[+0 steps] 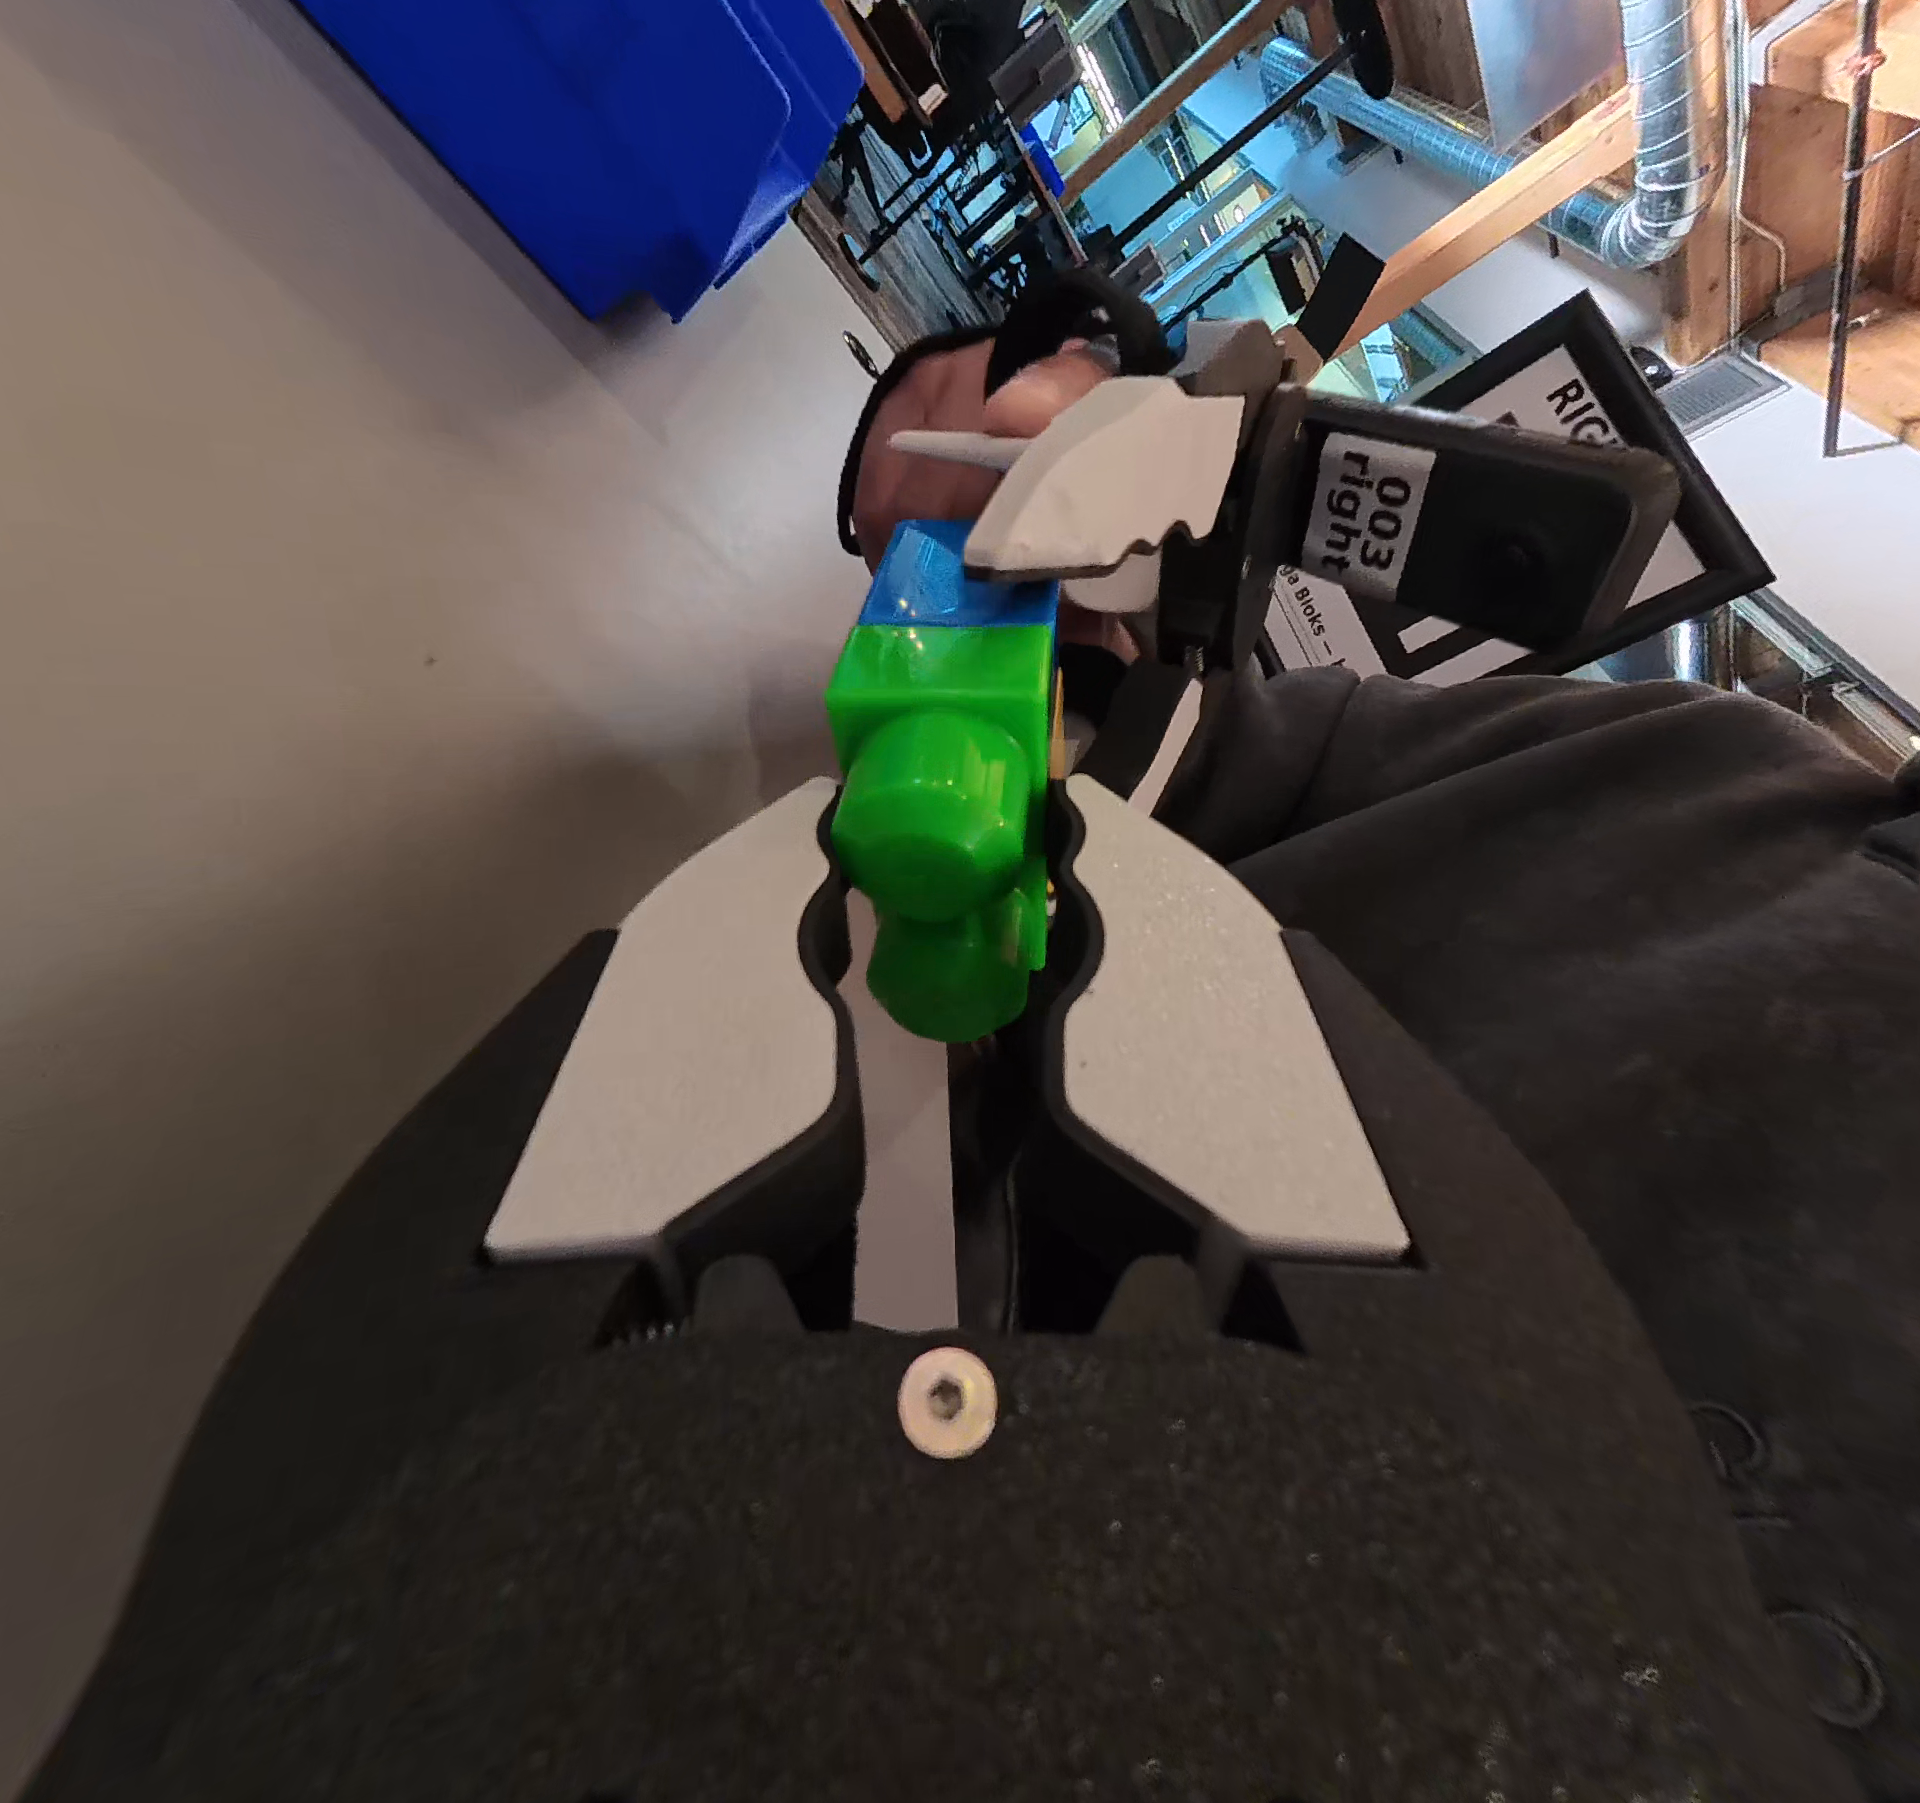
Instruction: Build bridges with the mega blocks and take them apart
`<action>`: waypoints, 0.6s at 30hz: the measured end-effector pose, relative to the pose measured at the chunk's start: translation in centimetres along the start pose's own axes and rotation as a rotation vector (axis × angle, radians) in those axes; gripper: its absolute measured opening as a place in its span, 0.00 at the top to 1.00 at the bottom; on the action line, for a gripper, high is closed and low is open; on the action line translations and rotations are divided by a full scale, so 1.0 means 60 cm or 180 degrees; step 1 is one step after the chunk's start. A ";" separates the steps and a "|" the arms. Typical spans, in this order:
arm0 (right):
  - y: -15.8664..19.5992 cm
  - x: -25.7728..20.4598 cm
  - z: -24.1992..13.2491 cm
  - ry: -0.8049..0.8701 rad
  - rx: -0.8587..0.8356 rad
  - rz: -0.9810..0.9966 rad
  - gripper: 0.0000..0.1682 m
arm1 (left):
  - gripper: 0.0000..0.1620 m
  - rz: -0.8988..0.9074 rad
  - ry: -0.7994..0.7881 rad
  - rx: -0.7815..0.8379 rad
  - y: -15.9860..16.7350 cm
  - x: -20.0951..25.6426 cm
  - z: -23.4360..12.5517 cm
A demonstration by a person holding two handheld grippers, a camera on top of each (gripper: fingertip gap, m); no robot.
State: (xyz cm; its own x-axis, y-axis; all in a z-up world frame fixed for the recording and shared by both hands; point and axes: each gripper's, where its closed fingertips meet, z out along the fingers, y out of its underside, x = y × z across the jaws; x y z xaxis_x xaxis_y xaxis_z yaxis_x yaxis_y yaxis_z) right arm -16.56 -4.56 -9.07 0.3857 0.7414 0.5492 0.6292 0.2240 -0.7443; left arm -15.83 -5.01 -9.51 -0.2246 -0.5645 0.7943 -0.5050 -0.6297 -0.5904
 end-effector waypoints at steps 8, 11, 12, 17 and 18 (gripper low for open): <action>-0.008 0.009 -0.004 0.0075 0.0018 -0.0113 0.55 | 0.79 0.0136 -0.0021 0.0036 -0.008 0.008 -0.003; -0.018 0.016 -0.009 0.0168 0.0141 -0.0068 0.55 | 0.79 0.0171 0.0006 0.0107 -0.017 0.016 -0.007; -0.018 0.019 -0.011 0.0213 0.0163 -0.0036 0.55 | 0.79 0.0177 -0.0002 0.0123 -0.019 0.016 -0.008; -0.022 0.035 -0.030 0.0264 0.0438 0.0436 0.57 | 0.79 0.0156 -0.0109 0.0278 -0.029 0.004 -0.028; -0.022 0.040 -0.035 0.0248 0.0497 0.0603 0.57 | 0.79 0.0156 -0.0117 0.0338 -0.032 0.002 -0.034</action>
State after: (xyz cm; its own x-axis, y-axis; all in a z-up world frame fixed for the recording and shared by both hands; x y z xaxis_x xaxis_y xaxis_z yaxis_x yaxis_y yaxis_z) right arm -15.04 -4.38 -5.99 0.5415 0.7297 0.4175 0.4312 0.1853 -0.8830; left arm -16.60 -2.78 -7.99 -0.2151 -0.6140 0.7594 -0.4027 -0.6527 -0.6417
